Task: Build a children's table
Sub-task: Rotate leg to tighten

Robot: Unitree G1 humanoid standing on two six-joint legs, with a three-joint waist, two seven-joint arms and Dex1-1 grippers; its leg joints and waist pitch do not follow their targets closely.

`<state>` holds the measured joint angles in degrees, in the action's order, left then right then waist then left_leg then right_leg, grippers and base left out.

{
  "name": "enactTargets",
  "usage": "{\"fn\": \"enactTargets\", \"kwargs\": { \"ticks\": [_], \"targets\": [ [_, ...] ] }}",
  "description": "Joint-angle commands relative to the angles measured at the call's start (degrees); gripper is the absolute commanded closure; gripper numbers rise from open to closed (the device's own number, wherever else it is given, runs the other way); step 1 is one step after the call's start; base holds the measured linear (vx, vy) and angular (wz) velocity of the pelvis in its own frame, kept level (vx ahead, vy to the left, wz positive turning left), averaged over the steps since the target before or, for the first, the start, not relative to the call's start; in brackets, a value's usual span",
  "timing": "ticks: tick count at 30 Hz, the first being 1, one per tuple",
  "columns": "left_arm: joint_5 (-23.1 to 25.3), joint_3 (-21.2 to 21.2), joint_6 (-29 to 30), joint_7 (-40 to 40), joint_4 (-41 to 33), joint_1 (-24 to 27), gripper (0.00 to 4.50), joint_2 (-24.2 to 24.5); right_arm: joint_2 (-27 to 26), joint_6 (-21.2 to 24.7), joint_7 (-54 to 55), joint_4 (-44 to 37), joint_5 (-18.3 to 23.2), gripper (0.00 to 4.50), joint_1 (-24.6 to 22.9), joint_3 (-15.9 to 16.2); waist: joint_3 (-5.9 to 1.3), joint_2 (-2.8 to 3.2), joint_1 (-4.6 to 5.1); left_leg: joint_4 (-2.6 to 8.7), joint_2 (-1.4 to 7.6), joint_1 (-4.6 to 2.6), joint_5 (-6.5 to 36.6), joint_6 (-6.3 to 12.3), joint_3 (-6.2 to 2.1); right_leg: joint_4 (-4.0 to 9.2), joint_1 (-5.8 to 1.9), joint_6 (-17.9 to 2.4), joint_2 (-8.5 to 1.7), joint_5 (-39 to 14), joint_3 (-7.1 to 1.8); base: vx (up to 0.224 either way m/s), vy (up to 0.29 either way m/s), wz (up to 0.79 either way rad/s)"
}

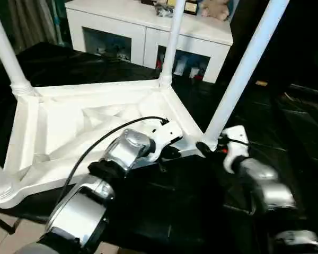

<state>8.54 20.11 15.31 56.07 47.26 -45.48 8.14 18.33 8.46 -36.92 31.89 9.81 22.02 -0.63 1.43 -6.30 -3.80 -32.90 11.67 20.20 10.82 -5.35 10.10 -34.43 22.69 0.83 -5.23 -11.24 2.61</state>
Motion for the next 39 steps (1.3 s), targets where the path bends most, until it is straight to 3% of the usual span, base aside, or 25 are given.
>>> {"fn": "enactTargets", "kwargs": {
  "ticks": [1, 3, 4, 7, 11, 12, 16, 27, 35, 39],
  "targets": [
    [-0.99, 2.90, 0.81, 8.36, -0.60, 4.35, 4.50, 2.26, 4.43, -0.24, -7.16, -3.09, 1.91, 0.78, -0.79, -0.16, -2.06, -0.47, -0.61, 3.86, 1.52, 0.38, 12.06, 4.65, -0.08, 4.42, -2.31, -10.68, -2.89, -11.58, -1.87, 0.000, 0.000, 0.00],
    [-1.13, 3.32, 1.24, 9.79, -1.93, 4.69, 4.50, 3.10, 5.57, -0.08, -9.46, -3.92, 2.32, 0.78, -1.26, 0.27, -2.19, -0.55, -0.81, 3.62, 1.51, 0.49, 9.24, 5.53, 0.08, 3.95, -2.48, -11.41, -2.75, -7.99, -1.87, 0.000, 0.000, 0.00],
    [-1.15, 4.17, 0.45, 12.23, -3.74, 5.29, 4.50, 4.49, 7.03, -0.17, -11.93, -4.66, 2.54, 0.78, -1.75, 0.87, -2.29, -0.38, -1.08, 3.44, 1.58, 0.33, 5.59, 6.84, 0.23, 3.25, -2.44, -13.23, -2.58, -2.15, -1.81, 0.000, 0.000, 0.00],
    [-1.25, 4.81, 0.91, 14.03, -5.31, 5.82, 4.50, 5.53, 8.03, -0.55, -13.31, -4.72, 2.05, 0.78, -1.97, 1.32, -2.42, -0.44, -1.24, 3.17, 1.48, 0.25, 2.94, 7.68, 0.39, 2.66, -2.61, -14.58, -2.46, 2.30, -1.74, 0.000, 0.000, 0.00],
    [-1.25, 5.10, 1.84, 15.25, -7.11, 6.45, 4.50, 6.61, 9.48, -0.14, -17.30, -5.28, 2.30, 0.78, -2.41, 2.20, -2.15, -0.47, -1.21, 3.32, 1.63, 0.06, 5.49, 7.24, 0.47, 2.98, -2.56, -15.24, -2.51, -0.94, -1.72, 0.000, 0.000, 0.00],
    [-1.24, 5.01, 2.48, 15.93, -8.46, 6.92, 4.50, 7.12, 10.50, 0.56, -20.17, -6.05, 2.69, 0.78, -2.83, 3.01, -2.04, -0.56, -1.16, 3.53, 1.76, 0.02, 7.59, 6.40, 0.40, 3.27, -2.54, -14.80, -2.59, -3.71, -1.72, 0.000, 0.000, 0.00],
    [-1.58, 5.18, 3.63, 16.67, -10.54, 7.50, 4.50, 7.66, 10.84, 1.17, -21.60, -6.38, 3.22, 0.78, -2.90, 3.24, -1.95, -0.59, -1.17, 3.71, 1.83, -0.12, 9.18, 4.78, 0.29, 3.54, -2.41, -13.57, -2.65, -7.21, -1.79, 0.000, 0.000, 0.00],
    [-1.93, 5.50, 5.45, 17.26, -13.09, 8.14, 4.50, 8.12, 10.36, 1.52, -23.05, -5.78, 4.00, 1.82, -2.30, 3.29, -2.16, -0.88, -1.18, 3.23, 1.56, -0.06, 5.27, 6.11, 0.44, 2.84, -2.66, -14.98, -2.46, -1.45, -1.78, 0.000, 0.000, 0.00],
    [-1.89, 5.37, 6.74, 15.98, -13.36, 8.45, 4.50, 8.01, 9.68, 1.75, -20.40, -4.60, 3.01, 1.91, -2.25, 3.36, -2.25, -0.94, -1.10, 3.08, 1.50, -0.07, 4.29, 6.34, 0.46, 2.64, -2.72, -15.25, -2.40, -0.69, -1.76, 0.000, 0.000, 0.00],
    [-1.58, 3.81, 7.80, 11.12, -10.99, 7.97, 4.50, 6.25, 7.41, 1.72, -13.39, -1.01, 1.40, 1.91, -1.43, 2.20, -2.00, -0.89, -0.91, 3.34, 1.55, 0.01, 7.18, 5.06, 0.37, 3.17, -2.56, -14.30, -2.48, -5.60, -1.74, 0.000, 0.000, 0.00]
  ]
}}
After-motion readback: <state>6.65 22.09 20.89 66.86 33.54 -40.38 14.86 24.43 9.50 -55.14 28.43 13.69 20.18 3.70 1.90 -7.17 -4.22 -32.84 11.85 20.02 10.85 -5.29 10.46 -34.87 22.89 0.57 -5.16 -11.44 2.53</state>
